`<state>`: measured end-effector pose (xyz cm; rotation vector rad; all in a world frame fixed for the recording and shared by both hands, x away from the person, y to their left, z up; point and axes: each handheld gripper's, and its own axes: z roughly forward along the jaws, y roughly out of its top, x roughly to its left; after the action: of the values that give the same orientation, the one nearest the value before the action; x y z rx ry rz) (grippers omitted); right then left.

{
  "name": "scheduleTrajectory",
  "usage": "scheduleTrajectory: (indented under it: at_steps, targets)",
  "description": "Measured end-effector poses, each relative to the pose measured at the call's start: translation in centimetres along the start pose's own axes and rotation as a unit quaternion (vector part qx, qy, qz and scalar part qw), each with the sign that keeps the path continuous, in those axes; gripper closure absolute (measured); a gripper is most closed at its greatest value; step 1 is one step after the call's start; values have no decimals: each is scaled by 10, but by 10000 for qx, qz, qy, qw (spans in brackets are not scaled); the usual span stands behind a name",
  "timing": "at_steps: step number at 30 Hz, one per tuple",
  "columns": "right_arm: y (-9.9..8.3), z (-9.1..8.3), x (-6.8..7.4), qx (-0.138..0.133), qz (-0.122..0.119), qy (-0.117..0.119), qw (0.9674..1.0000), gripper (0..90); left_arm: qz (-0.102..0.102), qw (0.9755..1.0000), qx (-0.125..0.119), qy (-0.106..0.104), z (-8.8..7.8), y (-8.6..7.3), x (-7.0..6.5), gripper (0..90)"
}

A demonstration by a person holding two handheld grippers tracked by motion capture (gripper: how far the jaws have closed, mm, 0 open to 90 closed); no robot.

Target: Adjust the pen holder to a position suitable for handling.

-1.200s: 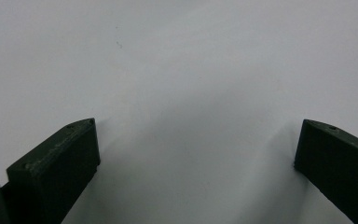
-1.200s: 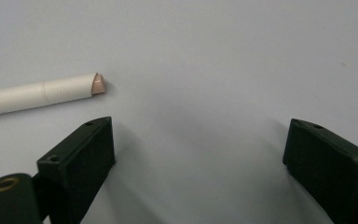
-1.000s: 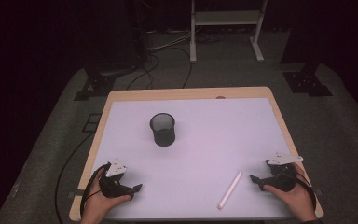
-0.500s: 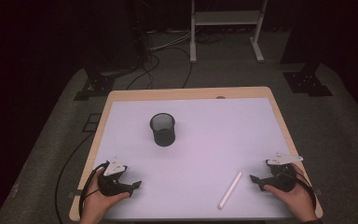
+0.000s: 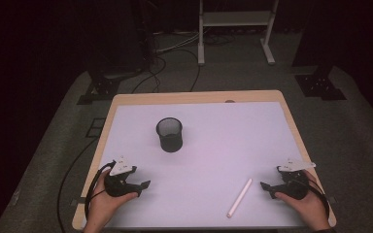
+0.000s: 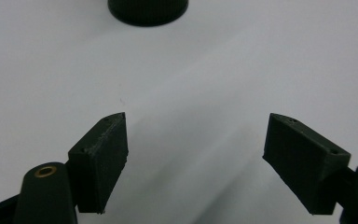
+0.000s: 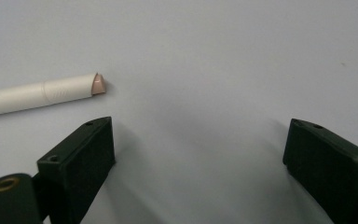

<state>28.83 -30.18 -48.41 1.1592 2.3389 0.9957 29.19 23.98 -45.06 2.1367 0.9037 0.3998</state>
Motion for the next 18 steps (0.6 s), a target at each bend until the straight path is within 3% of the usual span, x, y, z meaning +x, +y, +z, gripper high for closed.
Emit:
scheduleTrajectory:
  at_steps: [9,13,18]
  targets:
    - [0,0,0,1,1,1,10000,79,65,9999,-105,-69,1,19,4,261]
    - [0,0,0,2,3,2,10000,79,-86,9997,-179,-150,2,24,7,288]
    - [0,0,0,3,3,3,10000,79,-111,9997,-190,-114,2,34,12,313]
